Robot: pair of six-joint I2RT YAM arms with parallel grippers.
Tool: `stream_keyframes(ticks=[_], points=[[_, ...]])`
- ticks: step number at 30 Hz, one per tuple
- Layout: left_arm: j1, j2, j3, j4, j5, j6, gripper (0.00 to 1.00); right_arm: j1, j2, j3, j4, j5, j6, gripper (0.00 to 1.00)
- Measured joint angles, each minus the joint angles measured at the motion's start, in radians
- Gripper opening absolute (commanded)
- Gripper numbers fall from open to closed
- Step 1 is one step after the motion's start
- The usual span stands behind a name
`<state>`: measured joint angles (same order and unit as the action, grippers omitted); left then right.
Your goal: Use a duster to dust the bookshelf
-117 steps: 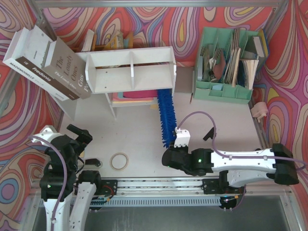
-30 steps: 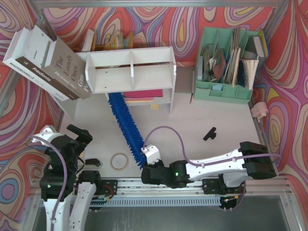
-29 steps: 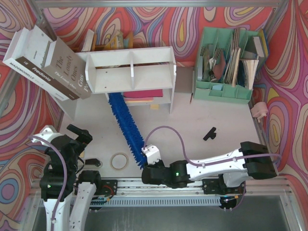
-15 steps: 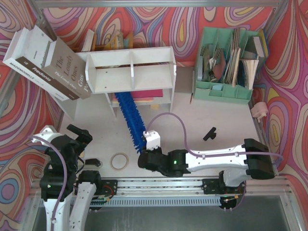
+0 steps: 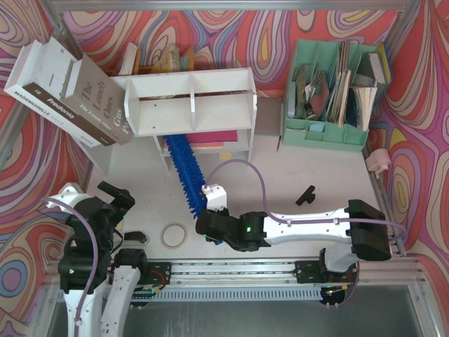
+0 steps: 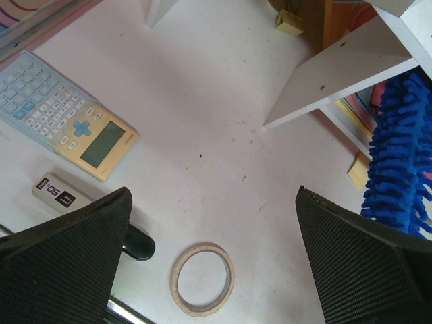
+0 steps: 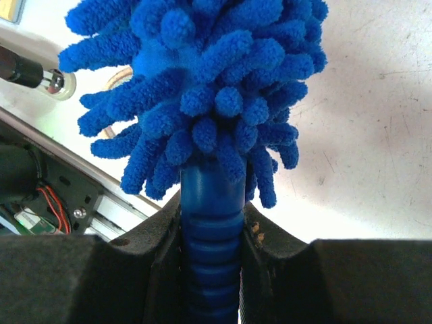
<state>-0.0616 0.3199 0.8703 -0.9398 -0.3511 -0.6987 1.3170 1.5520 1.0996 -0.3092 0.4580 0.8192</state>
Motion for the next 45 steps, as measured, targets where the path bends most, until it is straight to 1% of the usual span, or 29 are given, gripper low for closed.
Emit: stream_keyframes(ticks=[4,9,15,18,25,32,35,42,45], points=[[0.0,0.0,-0.002,0.0,0.0,0.0,0.98,0.001,-0.027,-0.057,0.014,-0.002,0.0,0.0],[0.0,0.0,-0.002,0.0,0.0,0.0,0.98,0.007,-0.129,-0.162,-0.025,0.008,0.014,0.0],[0.0,0.0,-0.002,0.0,0.003,0.0,0.98,0.006,-0.209,-0.175,-0.066,0.053,0.039,0.0],[0.0,0.0,-0.002,0.0,0.003,0.0,0.98,0.006,-0.2,-0.174,-0.059,0.052,0.035,0.0],[0.0,0.0,-0.002,0.0,0.007,0.0,0.98,0.006,-0.089,-0.091,0.004,0.027,-0.004,0.0],[0.0,0.0,-0.002,0.0,0.007,0.0,0.98,0.006,-0.087,-0.077,0.004,0.032,-0.001,0.0],[0.0,0.0,-0.002,0.0,0.007,0.0,0.98,0.007,-0.127,-0.109,-0.014,0.05,0.02,0.0],[0.0,0.0,-0.002,0.0,0.007,0.0,0.98,0.008,-0.288,-0.211,-0.13,0.106,0.106,0.0],[0.0,0.0,-0.002,0.0,0.007,0.0,0.98,0.006,-0.299,-0.22,-0.142,0.111,0.121,0.0]])
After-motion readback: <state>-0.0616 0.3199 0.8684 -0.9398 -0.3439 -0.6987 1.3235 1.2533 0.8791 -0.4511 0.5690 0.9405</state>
